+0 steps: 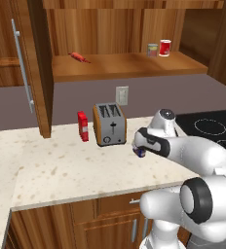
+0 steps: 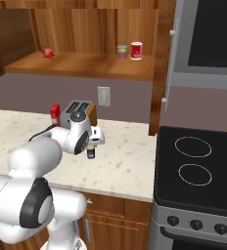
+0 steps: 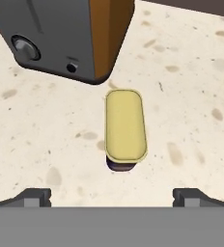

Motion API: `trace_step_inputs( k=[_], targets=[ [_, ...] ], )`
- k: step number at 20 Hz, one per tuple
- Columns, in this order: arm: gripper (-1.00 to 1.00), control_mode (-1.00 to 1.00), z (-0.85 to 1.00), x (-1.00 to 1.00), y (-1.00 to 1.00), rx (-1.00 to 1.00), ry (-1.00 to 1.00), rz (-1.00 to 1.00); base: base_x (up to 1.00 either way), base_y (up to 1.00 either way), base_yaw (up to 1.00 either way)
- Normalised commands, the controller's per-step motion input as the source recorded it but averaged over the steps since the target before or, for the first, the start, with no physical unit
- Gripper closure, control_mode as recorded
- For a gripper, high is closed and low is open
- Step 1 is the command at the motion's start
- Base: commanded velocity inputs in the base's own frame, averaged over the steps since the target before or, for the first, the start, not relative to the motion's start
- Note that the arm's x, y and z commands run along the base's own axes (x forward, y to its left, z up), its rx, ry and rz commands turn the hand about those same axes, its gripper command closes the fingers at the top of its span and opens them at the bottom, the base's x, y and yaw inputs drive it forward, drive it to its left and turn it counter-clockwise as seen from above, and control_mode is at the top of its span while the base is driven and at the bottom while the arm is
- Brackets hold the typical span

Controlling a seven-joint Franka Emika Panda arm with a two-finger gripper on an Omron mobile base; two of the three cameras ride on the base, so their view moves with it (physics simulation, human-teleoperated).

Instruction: Pick the cans from the counter and place them in their designated side in the cabinet.

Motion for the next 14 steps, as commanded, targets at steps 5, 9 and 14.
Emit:
trace_step_inputs(
  k=[5,9,14],
  targets=[
    [-1.00,-1.00,-0.13,0.19,0.04,0.00,0.01,0.00,0.00,0.00,0.00],
    [-1.00,-1.00,-0.15,0.20,0.03,0.00,0.01,0.00,0.00,0.00,0.00],
    [-1.00,-1.00,-0.14,0.21,0.00,0.00,0.00,0.00,0.00,0.00,0.00]
  ],
)
